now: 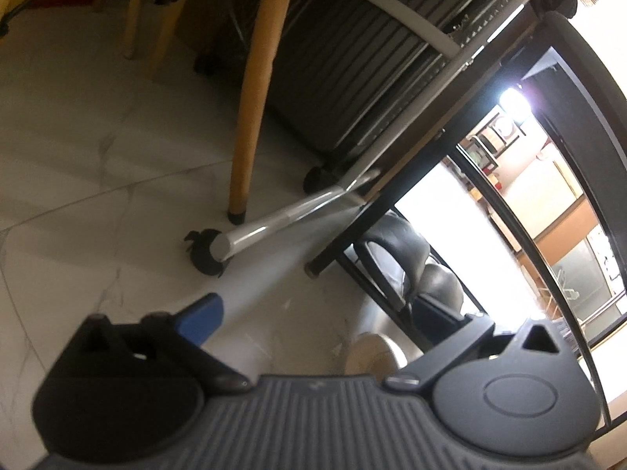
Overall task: Organize scattered shoes
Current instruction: 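Close the right gripper on the heels of both shoes together, then lift the shoe pair with the right gripper and carry it to the rack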
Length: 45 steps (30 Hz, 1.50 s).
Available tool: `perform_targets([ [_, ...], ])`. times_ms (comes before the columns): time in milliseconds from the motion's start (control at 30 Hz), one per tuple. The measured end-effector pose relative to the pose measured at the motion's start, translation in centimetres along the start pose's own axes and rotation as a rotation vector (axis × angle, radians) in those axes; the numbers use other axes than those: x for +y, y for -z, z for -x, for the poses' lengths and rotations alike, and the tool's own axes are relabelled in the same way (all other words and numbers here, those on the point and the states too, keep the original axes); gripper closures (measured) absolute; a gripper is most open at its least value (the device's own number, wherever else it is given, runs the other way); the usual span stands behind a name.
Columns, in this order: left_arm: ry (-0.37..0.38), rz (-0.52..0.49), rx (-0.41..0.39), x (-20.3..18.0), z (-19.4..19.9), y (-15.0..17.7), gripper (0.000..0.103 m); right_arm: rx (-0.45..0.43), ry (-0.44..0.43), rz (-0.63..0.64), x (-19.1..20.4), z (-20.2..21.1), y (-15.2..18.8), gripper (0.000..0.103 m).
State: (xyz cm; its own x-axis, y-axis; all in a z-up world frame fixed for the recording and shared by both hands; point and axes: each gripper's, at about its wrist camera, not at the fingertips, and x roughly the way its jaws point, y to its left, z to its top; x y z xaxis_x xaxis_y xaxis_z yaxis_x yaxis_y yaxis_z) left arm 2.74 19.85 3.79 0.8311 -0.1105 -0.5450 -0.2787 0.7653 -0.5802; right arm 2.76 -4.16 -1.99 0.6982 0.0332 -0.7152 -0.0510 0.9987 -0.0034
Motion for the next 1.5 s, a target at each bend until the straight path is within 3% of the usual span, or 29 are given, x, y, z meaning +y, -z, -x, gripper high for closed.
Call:
perform_targets([
  [133, -0.001, -0.003, 0.004, 0.0, 0.0, 0.0, 0.001, 0.073, -0.055, -0.272, -4.0, -0.2, -0.5, 0.04],
  [233, -0.002, -0.004, 0.007, 0.0, 0.0, 0.1, 0.001, 0.103, -0.078, -0.322, -5.4, 0.1, -0.3, 0.041],
  [433, -0.002, -0.009, 0.008, -0.1, 0.1, 0.2, 0.001, 0.059, -0.009, -0.165, -4.5, 1.2, 0.2, 0.036],
  [533, -0.002, -0.008, 0.003, -0.1, 0.3, 0.2, 0.001, -0.014, 0.063, 0.103, -1.4, 1.5, 0.1, 0.036],
  [633, -0.002, -0.002, -0.01, 0.0, 0.6, 0.1, 0.001, -0.076, 0.064, 0.314, 1.2, 1.2, -0.7, 0.033],
  [800, -0.006, 0.023, -0.047, 0.5, 1.0, 0.0, 0.001, -0.075, 0.071, 0.514, 4.2, -0.7, -1.4, 0.015],
  [867, -0.01, 0.032, -0.061, 0.7, 1.1, -0.1, 0.001, -0.071, 0.102, 0.606, 6.0, -2.5, -1.5, 0.014],
  [933, -0.013, 0.042, -0.075, 0.8, 1.3, -0.1, 0.001, -0.048, 0.146, 0.645, 7.1, -4.0, -1.4, 0.007],
  [1033, -0.018, 0.057, -0.097, 1.1, 1.5, -0.2, 0.001, 0.0, 0.217, 0.68, 8.2, -6.0, -1.3, 0.005],
  [1233, -0.027, 0.079, -0.124, 1.6, 1.6, -0.4, 0.001, 0.2, 0.272, 0.688, 8.6, -10.3, -1.4, 0.004],
  [1367, -0.032, 0.09, -0.118, 1.7, 1.4, -0.4, 0.001, 0.266, 0.257, 0.632, 8.0, -10.9, -2.4, 0.022],
  [1500, -0.031, 0.092, -0.119, 1.7, 1.4, -0.4, 0.001, 0.24, 0.223, 0.501, 6.8, -10.3, -3.5, 0.035],
])
